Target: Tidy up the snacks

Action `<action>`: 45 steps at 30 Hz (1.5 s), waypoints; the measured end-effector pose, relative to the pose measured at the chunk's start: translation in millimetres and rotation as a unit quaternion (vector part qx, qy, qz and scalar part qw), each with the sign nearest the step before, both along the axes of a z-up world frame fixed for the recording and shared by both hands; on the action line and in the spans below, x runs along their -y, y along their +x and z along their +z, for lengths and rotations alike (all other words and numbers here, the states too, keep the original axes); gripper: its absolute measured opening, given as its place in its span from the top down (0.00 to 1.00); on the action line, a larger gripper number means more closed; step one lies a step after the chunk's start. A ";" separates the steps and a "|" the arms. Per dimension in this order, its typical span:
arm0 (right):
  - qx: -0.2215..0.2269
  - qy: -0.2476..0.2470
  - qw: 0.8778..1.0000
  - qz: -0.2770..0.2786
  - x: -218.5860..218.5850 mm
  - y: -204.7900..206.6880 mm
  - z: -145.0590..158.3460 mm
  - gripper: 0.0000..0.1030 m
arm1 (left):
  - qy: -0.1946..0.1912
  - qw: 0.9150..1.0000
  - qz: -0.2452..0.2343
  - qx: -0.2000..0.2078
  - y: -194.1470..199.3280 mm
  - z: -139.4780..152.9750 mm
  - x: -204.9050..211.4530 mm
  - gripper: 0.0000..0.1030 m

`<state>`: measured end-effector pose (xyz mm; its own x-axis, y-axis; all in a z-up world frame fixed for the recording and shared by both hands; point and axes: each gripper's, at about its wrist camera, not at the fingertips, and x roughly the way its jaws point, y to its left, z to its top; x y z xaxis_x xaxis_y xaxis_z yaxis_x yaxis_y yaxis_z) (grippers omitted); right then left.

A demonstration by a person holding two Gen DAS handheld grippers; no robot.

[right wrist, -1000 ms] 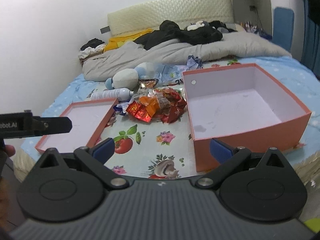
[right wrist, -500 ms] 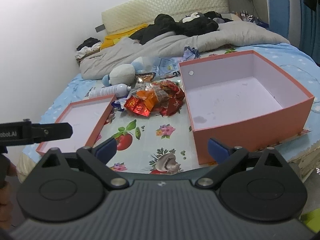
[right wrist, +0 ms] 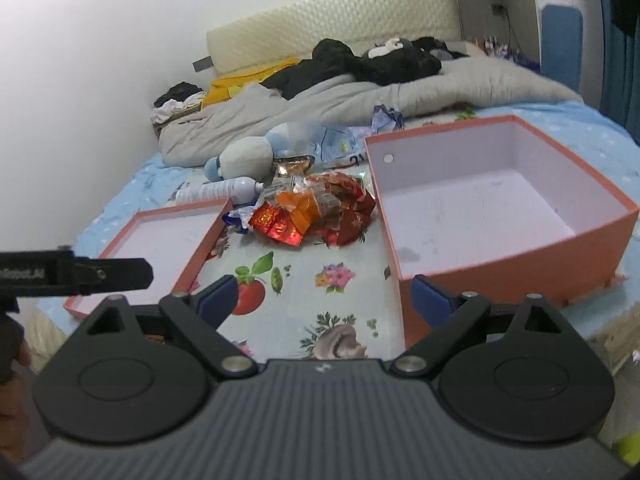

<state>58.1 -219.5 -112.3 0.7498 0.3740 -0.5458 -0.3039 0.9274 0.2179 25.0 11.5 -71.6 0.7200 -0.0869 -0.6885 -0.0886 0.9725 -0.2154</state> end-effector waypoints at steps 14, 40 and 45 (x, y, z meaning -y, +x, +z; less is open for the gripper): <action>0.009 -0.039 0.999 0.026 -62.6 49.0 -31.4 0.41 | 0.014 0.999 -0.028 -0.022 93.1 -48.2 -31.7 0.02; -0.012 -0.115 0.985 -0.125 -123.3 189.3 -132.6 0.50 | 0.066 0.988 -0.114 -0.078 290.0 -128.7 -74.6 0.28; -0.014 -0.127 0.982 -0.142 -124.8 211.6 -141.7 0.50 | 0.084 0.984 -0.134 -0.082 304.1 -138.3 -69.9 0.29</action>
